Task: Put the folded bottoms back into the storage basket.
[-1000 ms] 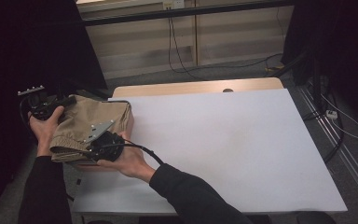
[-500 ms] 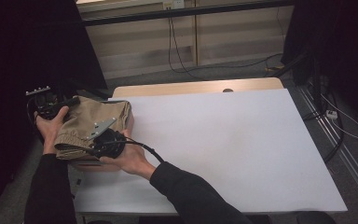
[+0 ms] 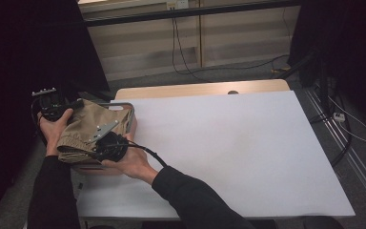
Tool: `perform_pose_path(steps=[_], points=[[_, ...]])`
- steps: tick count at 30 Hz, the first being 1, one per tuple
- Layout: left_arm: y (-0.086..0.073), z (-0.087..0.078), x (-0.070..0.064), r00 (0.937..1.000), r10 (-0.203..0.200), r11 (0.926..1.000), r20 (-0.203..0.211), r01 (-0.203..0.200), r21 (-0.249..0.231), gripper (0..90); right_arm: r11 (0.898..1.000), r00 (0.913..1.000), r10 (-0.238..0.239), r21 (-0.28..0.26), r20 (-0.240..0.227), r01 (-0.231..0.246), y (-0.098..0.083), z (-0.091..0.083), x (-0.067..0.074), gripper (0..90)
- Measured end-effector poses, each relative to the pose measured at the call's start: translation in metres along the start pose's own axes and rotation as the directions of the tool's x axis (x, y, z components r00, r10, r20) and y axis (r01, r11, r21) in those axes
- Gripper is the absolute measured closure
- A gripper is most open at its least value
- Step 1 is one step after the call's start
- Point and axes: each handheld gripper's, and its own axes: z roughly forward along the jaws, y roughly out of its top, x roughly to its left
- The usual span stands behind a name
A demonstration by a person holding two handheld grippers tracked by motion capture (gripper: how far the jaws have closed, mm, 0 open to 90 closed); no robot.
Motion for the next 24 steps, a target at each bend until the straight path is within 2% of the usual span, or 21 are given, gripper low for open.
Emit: perform_pose_path(steps=[3,5,12,14,24], points=[[0.001,0.001,0.000,1.0000,0.004,1.0000,0.006,-0.004,0.000,86.9,1.000,1.0000,-0.003,0.003,0.001,0.003,0.000,0.001,-0.001,78.6],[0.002,0.004,0.002,0.9997,-0.011,0.9998,0.020,0.011,-0.017,86.9,1.000,1.0000,-0.001,0.006,0.006,0.001,0.000,0.001,-0.002,78.3],[0.006,0.010,0.002,0.9999,-0.004,1.0000,0.010,0.004,-0.002,86.7,1.000,0.9999,0.007,0.006,0.011,-0.007,-0.001,0.004,-0.005,77.9],[0.006,0.009,0.002,0.9995,-0.018,0.9997,0.026,0.018,-0.014,86.7,1.000,0.9999,0.011,0.006,0.010,-0.011,-0.001,0.005,-0.005,77.9],[0.005,0.012,0.004,0.9998,0.002,1.0000,0.019,-0.002,-0.004,86.6,1.000,0.9999,0.011,0.011,0.006,-0.011,-0.003,0.010,-0.006,77.2]])
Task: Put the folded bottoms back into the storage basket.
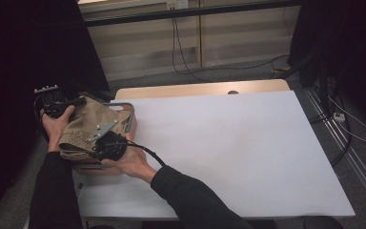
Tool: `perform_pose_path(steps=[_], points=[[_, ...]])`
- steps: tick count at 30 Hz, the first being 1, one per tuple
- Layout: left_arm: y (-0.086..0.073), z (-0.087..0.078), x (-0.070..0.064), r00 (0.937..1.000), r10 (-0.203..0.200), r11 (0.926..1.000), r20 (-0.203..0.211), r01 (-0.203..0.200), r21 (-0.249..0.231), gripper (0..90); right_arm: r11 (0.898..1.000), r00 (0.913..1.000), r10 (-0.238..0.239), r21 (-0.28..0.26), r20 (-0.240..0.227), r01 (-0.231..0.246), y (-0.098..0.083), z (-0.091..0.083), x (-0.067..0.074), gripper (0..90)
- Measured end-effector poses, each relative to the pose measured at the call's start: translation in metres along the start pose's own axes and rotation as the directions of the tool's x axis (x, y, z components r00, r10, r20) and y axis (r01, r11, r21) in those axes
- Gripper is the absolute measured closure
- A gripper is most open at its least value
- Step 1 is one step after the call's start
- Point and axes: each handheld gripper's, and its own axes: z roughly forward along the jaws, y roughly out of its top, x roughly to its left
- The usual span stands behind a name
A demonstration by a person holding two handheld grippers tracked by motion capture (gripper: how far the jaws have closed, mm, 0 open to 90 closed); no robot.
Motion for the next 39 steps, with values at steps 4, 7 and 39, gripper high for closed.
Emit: perform_pose_path(steps=[4,7,39], points=[[-0.002,0.000,0.002,1.0000,0.008,0.9999,-0.005,-0.008,0.007,86.6,1.000,1.0000,0.007,0.010,-0.007,-0.007,-0.002,0.004,-0.001,76.8],[-0.002,0.001,0.001,0.9998,0.019,0.9996,-0.011,-0.019,0.019,86.6,1.000,1.0000,0.006,0.026,0.002,-0.006,-0.004,0.008,-0.001,76.5],[-0.017,-0.006,0.009,0.9978,0.017,0.9996,-0.064,-0.016,0.023,49.1,0.999,0.9991,0.038,0.021,-0.019,-0.037,-0.008,-0.003,-0.006,45.7]])
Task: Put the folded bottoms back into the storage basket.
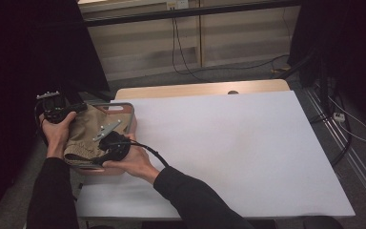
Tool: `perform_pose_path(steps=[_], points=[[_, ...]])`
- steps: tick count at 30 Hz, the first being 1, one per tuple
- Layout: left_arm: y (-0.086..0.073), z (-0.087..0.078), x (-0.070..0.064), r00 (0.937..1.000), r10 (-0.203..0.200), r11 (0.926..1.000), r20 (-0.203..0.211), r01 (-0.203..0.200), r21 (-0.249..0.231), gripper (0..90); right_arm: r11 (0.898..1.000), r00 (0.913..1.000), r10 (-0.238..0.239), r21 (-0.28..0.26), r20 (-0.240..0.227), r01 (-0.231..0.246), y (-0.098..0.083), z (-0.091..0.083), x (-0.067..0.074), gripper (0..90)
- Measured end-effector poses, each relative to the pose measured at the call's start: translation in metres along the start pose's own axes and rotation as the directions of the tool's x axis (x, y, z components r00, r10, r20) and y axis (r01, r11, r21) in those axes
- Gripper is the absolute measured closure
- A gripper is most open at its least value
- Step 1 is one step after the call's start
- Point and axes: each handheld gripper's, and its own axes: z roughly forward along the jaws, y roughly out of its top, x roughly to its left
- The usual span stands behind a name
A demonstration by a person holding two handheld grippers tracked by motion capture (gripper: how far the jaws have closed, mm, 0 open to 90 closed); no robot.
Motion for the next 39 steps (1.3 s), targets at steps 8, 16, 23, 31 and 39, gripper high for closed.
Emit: perform_pose_path(steps=[8,16,23,31,39], points=[[-0.013,-0.020,0.009,0.9991,-0.026,0.9993,0.033,0.027,-0.026,83.3,0.999,0.9995,0.024,-0.032,0.020,-0.023,-0.010,-0.018,-0.007,41.4],[-0.014,-0.011,0.002,0.9994,-0.020,0.9996,0.027,0.019,0.020,90.0,0.998,0.9984,0.043,-0.047,0.037,-0.042,-0.019,-0.029,-0.011,40.2],[-0.013,-0.006,-0.009,0.9994,0.030,0.9968,0.013,-0.031,0.074,89.7,0.996,0.9977,0.059,-0.068,0.033,-0.057,-0.030,-0.040,-0.008,34.7],[-0.015,-0.013,-0.012,0.9968,0.042,0.9975,0.069,-0.046,0.053,83.9,0.993,0.9962,0.073,-0.100,0.049,-0.068,-0.034,-0.055,-0.013,27.1],[-0.020,-0.026,-0.022,0.9923,0.103,0.9940,0.069,-0.106,0.029,58.4,0.990,0.9940,0.083,-0.117,0.071,-0.074,-0.038,-0.064,-0.017,19.7]])
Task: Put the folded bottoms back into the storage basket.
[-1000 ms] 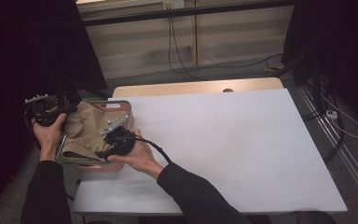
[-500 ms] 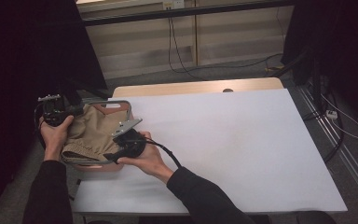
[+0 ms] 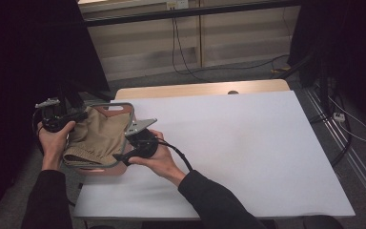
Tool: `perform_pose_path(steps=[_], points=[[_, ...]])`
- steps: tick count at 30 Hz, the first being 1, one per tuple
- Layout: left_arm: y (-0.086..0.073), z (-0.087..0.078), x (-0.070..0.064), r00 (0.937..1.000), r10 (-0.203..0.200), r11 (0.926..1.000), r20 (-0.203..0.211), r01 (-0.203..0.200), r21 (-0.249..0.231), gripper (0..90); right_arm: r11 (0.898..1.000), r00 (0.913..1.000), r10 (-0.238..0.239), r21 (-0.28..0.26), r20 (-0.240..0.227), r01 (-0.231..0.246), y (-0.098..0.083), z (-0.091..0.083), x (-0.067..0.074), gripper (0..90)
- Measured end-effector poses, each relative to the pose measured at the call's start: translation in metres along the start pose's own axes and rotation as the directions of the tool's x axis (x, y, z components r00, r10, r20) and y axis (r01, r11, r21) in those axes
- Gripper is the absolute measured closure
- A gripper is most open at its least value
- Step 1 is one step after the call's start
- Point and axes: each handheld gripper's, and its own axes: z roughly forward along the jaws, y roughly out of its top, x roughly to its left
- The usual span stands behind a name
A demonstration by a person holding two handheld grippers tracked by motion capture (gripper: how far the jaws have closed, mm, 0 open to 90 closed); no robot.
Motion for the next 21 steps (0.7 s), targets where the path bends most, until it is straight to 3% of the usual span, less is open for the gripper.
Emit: perform_pose_path(steps=[2,4,11,17,21], points=[[-0.002,-0.002,0.000,0.9999,-0.011,0.9999,0.001,0.011,-0.013,45.5,1.000,1.0000,-0.002,0.002,0.005,0.002,0.000,0.000,0.000,18.6],[-0.007,-0.009,0.000,0.9993,-0.026,0.9990,-0.029,0.024,-0.038,31.3,1.000,0.9996,-0.006,0.015,0.027,0.006,-0.001,-0.001,0.000,16.9],[-0.015,-0.028,-0.010,0.9993,-0.010,0.9948,-0.036,0.006,-0.101,9.5,1.000,0.9990,-0.009,0.018,0.044,0.008,-0.003,-0.005,0.001,7.8],[-0.022,-0.040,-0.020,0.9988,0.026,0.9910,-0.042,-0.032,-0.130,3.7,1.000,0.9973,-0.008,0.016,0.073,0.007,-0.005,-0.010,0.001,6.4],[-0.033,-0.049,-0.039,0.9915,0.119,0.9823,-0.053,-0.125,-0.139,3.6,1.000,0.9946,0.001,0.014,0.104,-0.002,-0.008,-0.016,-0.001,6.2]])
